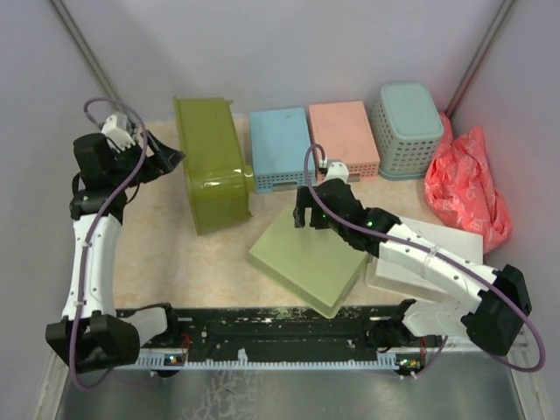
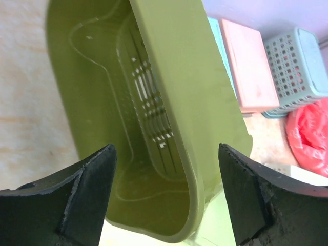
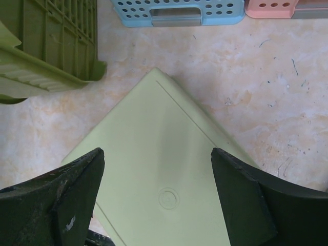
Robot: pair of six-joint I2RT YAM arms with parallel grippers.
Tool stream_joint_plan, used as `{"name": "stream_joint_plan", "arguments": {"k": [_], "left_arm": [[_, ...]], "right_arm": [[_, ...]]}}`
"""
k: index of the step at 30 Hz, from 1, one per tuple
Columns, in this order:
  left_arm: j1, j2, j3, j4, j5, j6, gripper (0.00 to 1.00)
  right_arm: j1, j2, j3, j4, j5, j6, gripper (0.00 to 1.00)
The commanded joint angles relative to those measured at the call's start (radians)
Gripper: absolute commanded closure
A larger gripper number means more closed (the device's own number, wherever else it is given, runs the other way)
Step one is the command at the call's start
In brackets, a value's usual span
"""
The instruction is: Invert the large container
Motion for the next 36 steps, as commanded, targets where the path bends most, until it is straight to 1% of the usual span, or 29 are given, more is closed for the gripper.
{"name": "stream_joint_plan", "arguments": {"k": [1,4,6,9,11,13,15,17,20,22,24,28,33,35,36], "left_arm": [[-0.009,0.042,0.142,-0.123,-0.142,0.098,0.17],[-0.075,0.077,0.223,-0.179,-0.251,0.129,0.22],[-0.158,0.095,0.258,-0.204,-0.344,0.15,0.24],[-0.272,0.137,0.3,-0.238,-0.495,0.177,0.31],[-0.3,0.172,0.313,-0.251,-0.554,0.191,0.37],[-0.303,0.201,0.323,-0.269,-0.596,0.199,0.45],[-0.303,0.216,0.331,-0.284,-0.623,0.202,0.51],[-0.303,0.216,0.327,-0.284,-0.624,0.202,0.57],[-0.303,0.217,0.327,-0.294,-0.623,0.206,0.66],[-0.303,0.216,0.324,-0.299,-0.628,0.215,0.67],[-0.303,0.213,0.322,-0.306,-0.631,0.223,0.69],[-0.301,0.211,0.316,-0.314,-0.64,0.231,0.74],[-0.3,0.213,0.3,-0.311,-0.633,0.224,0.75],[-0.3,0.212,0.293,-0.309,-0.63,0.221,0.76],[-0.298,0.211,0.288,-0.308,-0.63,0.22,0.76]], "right_arm": [[-0.025,-0.008,0.011,0.068,-0.043,-0.013,0.14],[-0.061,0.007,0.027,0.106,-0.147,0.005,0.13],[-0.098,0.019,0.031,0.164,-0.255,0.023,0.13],[-0.159,0.044,0.012,0.343,-0.51,0.067,0.12],[-0.19,0.082,0.006,0.485,-0.661,0.128,0.11],[-0.204,0.132,0.018,0.603,-0.746,0.179,0.11],[-0.208,0.192,0.044,0.691,-0.785,0.207,0.11],[-0.21,0.255,0.074,0.759,-0.805,0.243,0.11],[-0.217,0.362,0.102,0.91,-0.86,0.323,0.13],[-0.217,0.413,0.113,1.018,-0.885,0.362,0.15],[-0.217,0.448,0.124,1.069,-0.892,0.379,0.17],[-0.217,0.535,0.16,1.103,-0.911,0.381,0.25],[-0.213,0.611,0.196,1.188,-0.986,0.437,0.4],[-0.208,0.634,0.208,1.217,-1.02,0.456,0.47],[-0.204,0.641,0.21,1.234,-1.036,0.463,0.49]]}}
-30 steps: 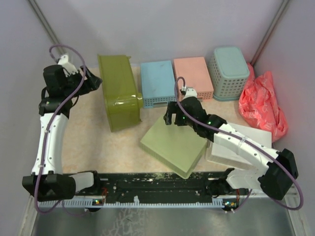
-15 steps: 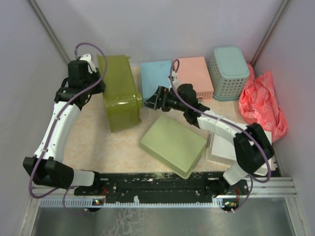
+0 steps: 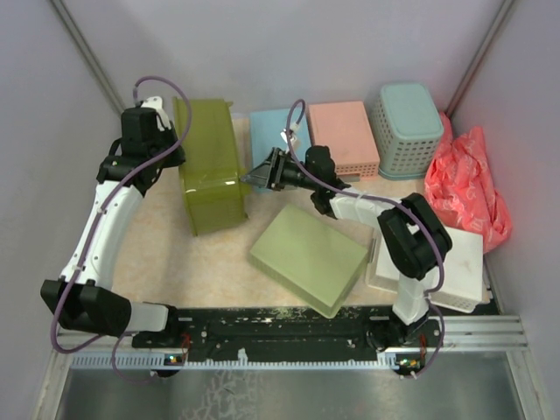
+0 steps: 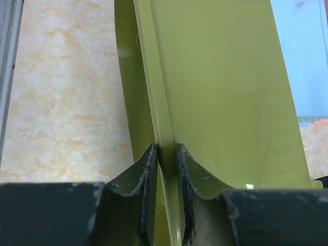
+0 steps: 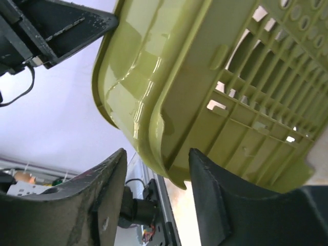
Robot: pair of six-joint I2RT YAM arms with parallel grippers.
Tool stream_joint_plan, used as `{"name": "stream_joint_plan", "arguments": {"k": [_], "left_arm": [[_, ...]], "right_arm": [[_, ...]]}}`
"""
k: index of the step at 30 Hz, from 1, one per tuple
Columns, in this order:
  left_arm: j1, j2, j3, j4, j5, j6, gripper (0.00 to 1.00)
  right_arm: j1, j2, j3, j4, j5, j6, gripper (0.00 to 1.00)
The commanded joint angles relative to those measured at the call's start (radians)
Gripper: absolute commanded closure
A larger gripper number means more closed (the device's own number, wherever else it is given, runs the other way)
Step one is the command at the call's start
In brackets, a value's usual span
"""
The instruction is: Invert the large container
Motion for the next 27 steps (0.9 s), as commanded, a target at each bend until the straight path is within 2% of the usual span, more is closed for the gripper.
{"name": "stream_joint_plan", "arguments": {"k": [1,5,7,8,14,20,25,27], "left_arm": [[0.007,-0.012,-0.02,-0.051,-0.019,0.014,0.76],[0.01,-0.016,-0.028,-0.054,-0.027,0.011,0.77],[0.015,-0.023,-0.024,-0.064,-0.032,0.011,0.78],[0.016,-0.029,-0.022,-0.071,-0.036,0.011,0.78],[0.043,-0.062,-0.032,-0.092,-0.068,0.008,0.78],[0.117,-0.088,-0.096,-0.073,-0.068,-0.007,0.78],[0.169,-0.078,-0.161,-0.041,-0.021,-0.026,0.77],[0.175,-0.071,-0.171,-0.038,-0.025,-0.034,0.73]], "right_arm": [[0.012,0.029,0.063,0.17,-0.102,0.051,0.52],[0.033,0.002,0.072,0.117,-0.112,0.011,0.68],[0.041,-0.027,0.089,0.04,-0.105,-0.028,0.92],[0.047,-0.04,0.102,-0.007,-0.104,-0.055,1.0],[0.125,-0.146,0.193,-0.281,0.014,-0.262,1.0],[0.178,-0.216,0.279,-0.404,0.138,-0.358,1.0],[0.215,-0.165,0.36,-0.469,0.166,-0.388,1.0],[0.232,-0.103,0.384,-0.474,0.17,-0.379,1.0]]}}
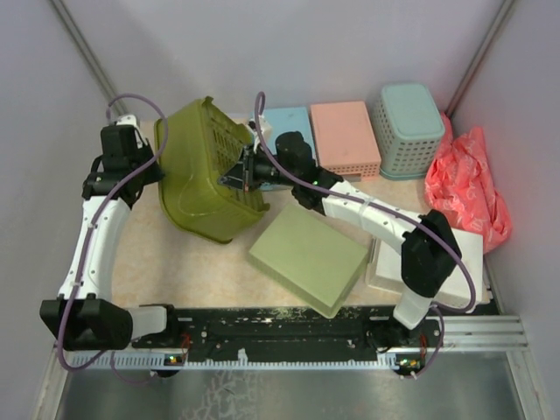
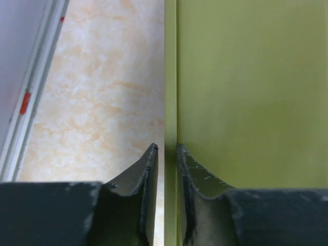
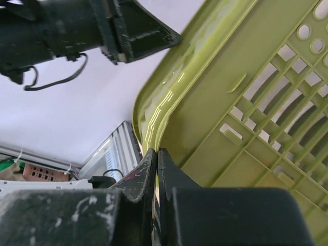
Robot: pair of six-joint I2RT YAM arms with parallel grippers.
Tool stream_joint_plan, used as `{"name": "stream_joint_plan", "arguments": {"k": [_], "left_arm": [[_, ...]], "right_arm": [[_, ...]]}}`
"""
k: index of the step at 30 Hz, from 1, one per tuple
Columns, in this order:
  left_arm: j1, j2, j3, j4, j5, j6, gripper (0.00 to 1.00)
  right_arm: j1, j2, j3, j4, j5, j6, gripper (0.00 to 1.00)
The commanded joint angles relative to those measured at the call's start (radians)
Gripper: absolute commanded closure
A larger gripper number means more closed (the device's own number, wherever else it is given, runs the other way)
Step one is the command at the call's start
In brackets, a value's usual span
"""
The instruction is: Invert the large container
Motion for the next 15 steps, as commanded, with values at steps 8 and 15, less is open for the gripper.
{"name": "stream_joint_plan", "arguments": {"k": [8,15], "left_arm": [[0.048,0.026,0.09,-0.062,-0.059,-0.008,0.29],[0.049,0.027,0.337,-0.156,-0.109,0.003,0.12]], "right_arm": [[0.083,0.173,0.2,0.025,0.01,0.027,1.0],[0.112,0.262,0.248,0.009,0.015,0.044,1.0]]}}
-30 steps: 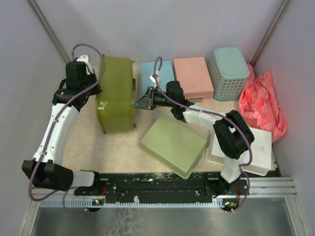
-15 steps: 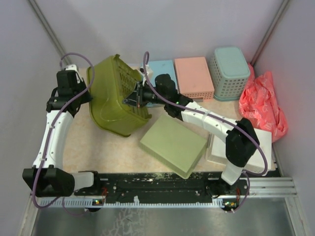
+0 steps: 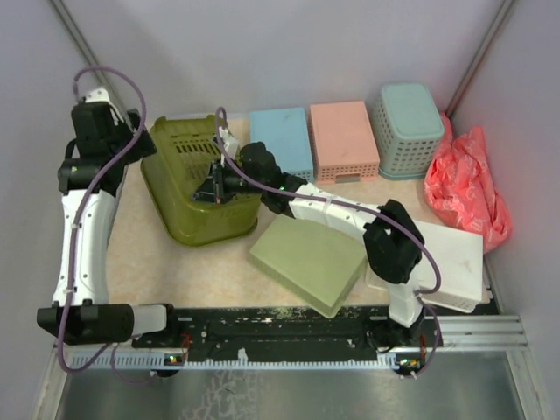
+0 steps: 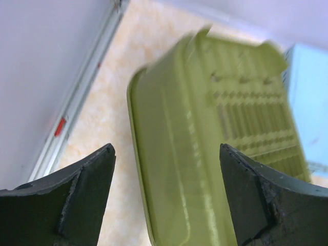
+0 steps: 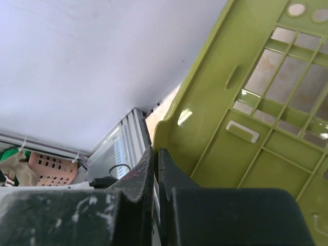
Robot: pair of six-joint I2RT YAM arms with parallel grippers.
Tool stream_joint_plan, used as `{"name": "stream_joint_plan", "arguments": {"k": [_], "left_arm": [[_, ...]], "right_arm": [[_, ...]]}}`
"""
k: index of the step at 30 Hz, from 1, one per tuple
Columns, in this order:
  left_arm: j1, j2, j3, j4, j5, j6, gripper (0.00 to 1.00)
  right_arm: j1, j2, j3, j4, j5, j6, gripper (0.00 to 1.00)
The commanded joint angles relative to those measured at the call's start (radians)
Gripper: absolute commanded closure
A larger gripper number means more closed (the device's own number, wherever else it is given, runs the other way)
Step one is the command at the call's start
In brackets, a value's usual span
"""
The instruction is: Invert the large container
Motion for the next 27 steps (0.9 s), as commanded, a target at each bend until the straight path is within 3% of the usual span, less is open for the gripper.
{"name": "stream_joint_plan", "arguments": {"k": [1,2,6,8,11,15,21,27], "left_arm": [[0.004,-0.023,0.147,-0.05,-0.035,0.004,0.11],[0.004,-0.029,0.157,-0.041,-0.01,0.001,0.09],[-0.001,-0.036,0.184,-0.024,0.116,0.017,0.03],[-0.02,-0.03,0.185,-0.03,0.142,0.022,0.01],[-0.121,-0.015,0.177,-0.034,0.105,0.029,0.0],[-0.277,0.015,0.162,-0.014,0.097,0.0,0.0],[-0.51,0.078,0.093,0.125,0.12,-0.032,0.0],[-0.687,0.136,-0.034,0.285,0.219,-0.039,0.0]], "right_arm": [[0.012,0.058,0.083,-0.013,0.016,0.017,1.0],[0.014,0.071,0.106,-0.034,0.013,0.019,0.98],[0.012,0.037,0.137,-0.132,0.078,-0.035,0.41],[0.001,-0.021,0.126,-0.2,0.163,-0.085,0.24],[-0.056,-0.158,0.062,-0.284,0.26,-0.134,0.18],[-0.209,-0.396,-0.163,-0.373,0.387,-0.163,0.15],[-0.438,-0.722,-0.414,-0.608,0.808,-0.225,0.02],[-0.469,-0.88,-0.479,-0.809,1.132,-0.232,0.02]]}}
